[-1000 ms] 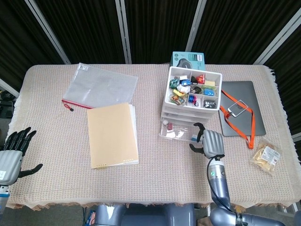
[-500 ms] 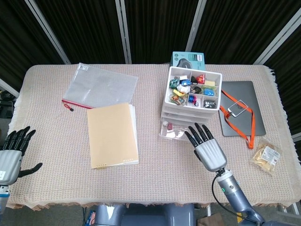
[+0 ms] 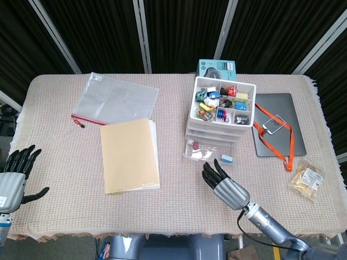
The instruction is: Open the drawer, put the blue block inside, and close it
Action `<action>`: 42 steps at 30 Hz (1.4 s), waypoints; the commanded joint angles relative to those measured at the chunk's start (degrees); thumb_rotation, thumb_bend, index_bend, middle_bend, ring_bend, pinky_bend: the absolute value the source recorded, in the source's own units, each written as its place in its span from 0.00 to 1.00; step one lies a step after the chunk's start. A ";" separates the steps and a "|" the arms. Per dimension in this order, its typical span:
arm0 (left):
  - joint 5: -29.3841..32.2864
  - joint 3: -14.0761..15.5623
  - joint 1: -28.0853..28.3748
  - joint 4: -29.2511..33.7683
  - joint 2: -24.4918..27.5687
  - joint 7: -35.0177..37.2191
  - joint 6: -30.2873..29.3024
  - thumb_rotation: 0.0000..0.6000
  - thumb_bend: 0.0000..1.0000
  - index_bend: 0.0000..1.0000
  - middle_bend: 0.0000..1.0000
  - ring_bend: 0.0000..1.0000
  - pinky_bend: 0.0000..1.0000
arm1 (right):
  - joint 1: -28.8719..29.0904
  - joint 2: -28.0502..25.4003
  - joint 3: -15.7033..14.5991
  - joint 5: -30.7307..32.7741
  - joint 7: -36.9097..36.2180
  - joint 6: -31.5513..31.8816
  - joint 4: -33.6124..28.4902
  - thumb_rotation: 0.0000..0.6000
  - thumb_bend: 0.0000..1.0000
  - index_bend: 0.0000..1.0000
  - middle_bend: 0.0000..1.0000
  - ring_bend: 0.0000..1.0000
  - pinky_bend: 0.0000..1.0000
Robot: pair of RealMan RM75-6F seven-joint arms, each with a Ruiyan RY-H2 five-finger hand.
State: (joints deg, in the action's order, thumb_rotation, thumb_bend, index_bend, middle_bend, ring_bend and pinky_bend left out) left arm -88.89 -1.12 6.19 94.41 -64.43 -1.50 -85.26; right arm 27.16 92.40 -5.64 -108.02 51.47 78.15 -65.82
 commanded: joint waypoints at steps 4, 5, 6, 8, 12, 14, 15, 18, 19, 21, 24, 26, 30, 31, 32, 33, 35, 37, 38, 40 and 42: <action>-0.03 0.05 -0.02 0.05 0.08 0.31 0.04 1.00 0.19 0.05 0.00 0.00 0.00 | -0.13 5.99 1.67 2.27 2.64 -3.92 4.73 1.00 0.26 0.16 0.09 0.02 0.12; 0.01 0.03 -0.01 0.05 0.10 0.35 0.06 1.00 0.19 0.05 0.00 0.00 0.00 | -0.15 6.64 1.98 2.75 2.80 -4.40 5.43 1.00 0.26 0.16 0.09 0.02 0.11; 0.06 0.00 0.00 0.03 0.12 0.38 0.08 1.00 0.19 0.05 0.00 0.00 0.00 | -0.08 7.19 2.29 3.07 3.00 -4.75 6.17 1.00 0.26 0.17 0.09 0.02 0.11; 0.17 -0.03 0.02 0.05 0.15 0.50 0.17 1.00 0.19 0.05 0.00 0.00 0.00 | -0.01 7.81 2.82 3.58 3.41 -5.12 7.32 1.00 0.26 0.18 0.09 0.02 0.11; 0.26 0.05 0.13 0.22 0.32 0.75 0.53 1.00 0.19 0.05 0.00 0.00 0.00 | -0.26 9.20 4.57 5.90 4.63 -6.06 9.86 1.00 0.26 0.20 0.09 0.02 0.11; 0.22 0.05 0.16 0.24 0.34 0.79 0.58 1.00 0.19 0.05 0.00 0.00 0.00 | -0.29 9.39 5.03 6.54 4.94 -6.29 10.42 1.00 0.26 0.21 0.09 0.02 0.11; 0.21 0.06 0.18 0.28 0.37 0.89 0.61 1.00 0.19 0.05 0.00 0.00 0.00 | -0.21 9.40 5.18 6.76 5.07 -6.42 10.70 1.00 0.26 0.21 0.09 0.02 0.11; 0.28 0.06 0.19 0.38 0.42 1.03 0.68 1.00 0.19 0.05 0.00 0.00 0.00 | -0.03 9.30 5.38 6.99 5.23 -6.58 11.12 1.00 0.26 0.21 0.09 0.02 0.11; 0.32 0.05 0.20 0.39 0.44 1.01 0.70 1.00 0.19 0.05 0.00 0.00 0.00 | -0.02 9.29 5.51 7.17 5.32 -6.65 11.21 1.00 0.26 0.22 0.09 0.02 0.11; 0.40 0.06 0.18 0.44 0.45 0.94 0.74 1.00 0.19 0.05 0.00 0.00 0.00 | 0.02 9.35 5.71 7.47 5.50 -6.70 11.30 1.00 0.27 0.22 0.09 0.02 0.11; 0.43 0.07 0.15 0.54 0.45 0.87 0.71 1.00 0.19 0.05 0.00 0.00 0.00 | 0.13 9.47 5.99 7.85 6.21 -6.86 11.65 1.00 0.27 0.23 0.09 0.02 0.11; 0.41 0.08 0.11 0.60 0.44 0.85 0.65 1.00 0.19 0.05 0.00 0.00 0.00 | 0.19 9.63 6.42 8.46 6.86 -7.16 11.99 1.00 0.27 0.23 0.09 0.02 0.11; 0.52 0.03 0.12 0.62 0.46 0.86 0.68 1.00 0.19 0.05 0.00 0.00 0.00 | 0.16 9.99 7.66 10.27 8.15 -7.84 12.56 1.00 0.27 0.23 0.09 0.02 0.11; 0.54 0.03 0.12 0.61 0.46 0.86 0.70 1.00 0.19 0.05 0.00 0.00 0.00 | 0.16 9.99 7.84 10.52 8.33 -7.92 12.67 1.00 0.27 0.23 0.09 0.02 0.11; 0.56 0.02 0.13 0.62 0.47 0.88 0.73 1.00 0.18 0.05 0.00 0.00 0.00 | 0.17 9.99 7.99 10.73 8.50 -8.01 12.77 1.00 0.27 0.23 0.09 0.02 0.11; 0.58 0.01 0.16 0.62 0.48 0.90 0.76 1.00 0.18 0.05 0.00 0.00 0.00 | 0.19 10.00 8.35 11.21 8.85 -8.19 12.99 1.00 0.27 0.23 0.09 0.02 0.11; 0.53 0.01 0.18 0.64 0.49 0.97 0.77 1.00 0.19 0.05 0.00 0.00 0.00 | 0.05 10.22 9.44 12.88 10.09 -8.67 13.37 1.00 0.27 0.23 0.09 0.02 0.11; 0.51 -0.02 0.16 0.65 0.50 1.04 0.69 1.00 0.19 0.05 0.00 0.00 0.00 | -0.17 10.44 10.27 14.17 11.01 -8.76 13.34 1.00 0.27 0.24 0.09 0.02 0.11; 0.47 -0.03 0.14 0.64 0.50 1.08 0.62 1.00 0.19 0.05 0.00 0.00 0.00 | -0.25 10.50 10.59 14.68 11.34 -8.77 13.33 1.00 0.27 0.24 0.09 0.02 0.11; 0.29 -0.01 0.08 0.55 0.45 1.13 0.40 1.00 0.19 0.06 0.00 0.00 0.00 | -0.32 10.44 11.14 15.61 12.32 -8.76 13.25 1.00 0.27 0.24 0.09 0.02 0.11; 0.23 0.02 0.03 0.49 0.40 1.12 0.32 1.00 0.19 0.06 0.00 0.00 0.00 | -0.42 10.26 11.52 16.39 12.95 -8.67 12.85 1.00 0.27 0.24 0.09 0.02 0.11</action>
State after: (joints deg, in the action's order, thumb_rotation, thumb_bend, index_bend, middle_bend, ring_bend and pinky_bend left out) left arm -88.66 -1.10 6.23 94.90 -64.02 -0.37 -84.94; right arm 26.84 102.72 5.68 -91.92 64.16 69.47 -52.78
